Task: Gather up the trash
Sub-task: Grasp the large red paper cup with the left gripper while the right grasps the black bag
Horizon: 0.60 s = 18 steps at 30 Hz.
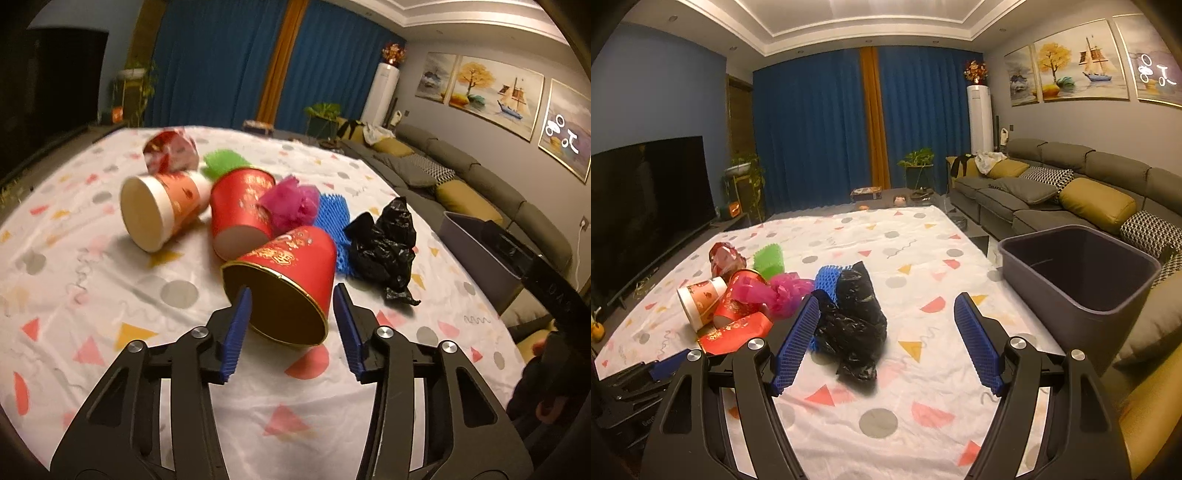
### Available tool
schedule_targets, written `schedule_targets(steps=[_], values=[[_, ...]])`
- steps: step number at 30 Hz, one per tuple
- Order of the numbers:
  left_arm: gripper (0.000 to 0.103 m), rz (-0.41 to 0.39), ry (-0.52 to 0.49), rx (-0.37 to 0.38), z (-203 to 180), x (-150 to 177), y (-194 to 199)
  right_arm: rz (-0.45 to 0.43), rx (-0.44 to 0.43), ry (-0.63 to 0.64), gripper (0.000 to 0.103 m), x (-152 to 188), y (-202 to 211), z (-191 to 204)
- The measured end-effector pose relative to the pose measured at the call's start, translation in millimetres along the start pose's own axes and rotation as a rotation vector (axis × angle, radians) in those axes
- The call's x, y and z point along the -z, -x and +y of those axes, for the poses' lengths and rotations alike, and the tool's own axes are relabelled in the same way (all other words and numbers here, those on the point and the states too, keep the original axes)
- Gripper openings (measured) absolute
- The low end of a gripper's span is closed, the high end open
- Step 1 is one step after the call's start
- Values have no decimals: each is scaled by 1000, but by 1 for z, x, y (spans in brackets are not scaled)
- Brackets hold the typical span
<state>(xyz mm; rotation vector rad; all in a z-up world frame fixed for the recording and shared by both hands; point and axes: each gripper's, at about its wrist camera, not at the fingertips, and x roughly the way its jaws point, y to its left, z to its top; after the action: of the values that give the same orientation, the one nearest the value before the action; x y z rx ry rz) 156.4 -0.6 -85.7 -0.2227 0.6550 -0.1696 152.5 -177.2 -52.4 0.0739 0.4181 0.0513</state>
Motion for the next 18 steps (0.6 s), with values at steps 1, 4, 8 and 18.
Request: schedule_targets(steps=[1, 4, 8, 18], values=[[43, 7, 7, 5, 1, 0, -3, 7, -2, 3, 74, 0, -4, 1], [34, 29, 24, 25, 1, -3, -11, 24, -4, 12, 74, 0, -12, 2], [21, 39, 27, 43, 0, -6, -19, 51, -8, 19, 74, 1, -25, 4], [2, 31, 32, 119, 1, -8, -22, 128, -18, 23, 71, -4, -66, 8]])
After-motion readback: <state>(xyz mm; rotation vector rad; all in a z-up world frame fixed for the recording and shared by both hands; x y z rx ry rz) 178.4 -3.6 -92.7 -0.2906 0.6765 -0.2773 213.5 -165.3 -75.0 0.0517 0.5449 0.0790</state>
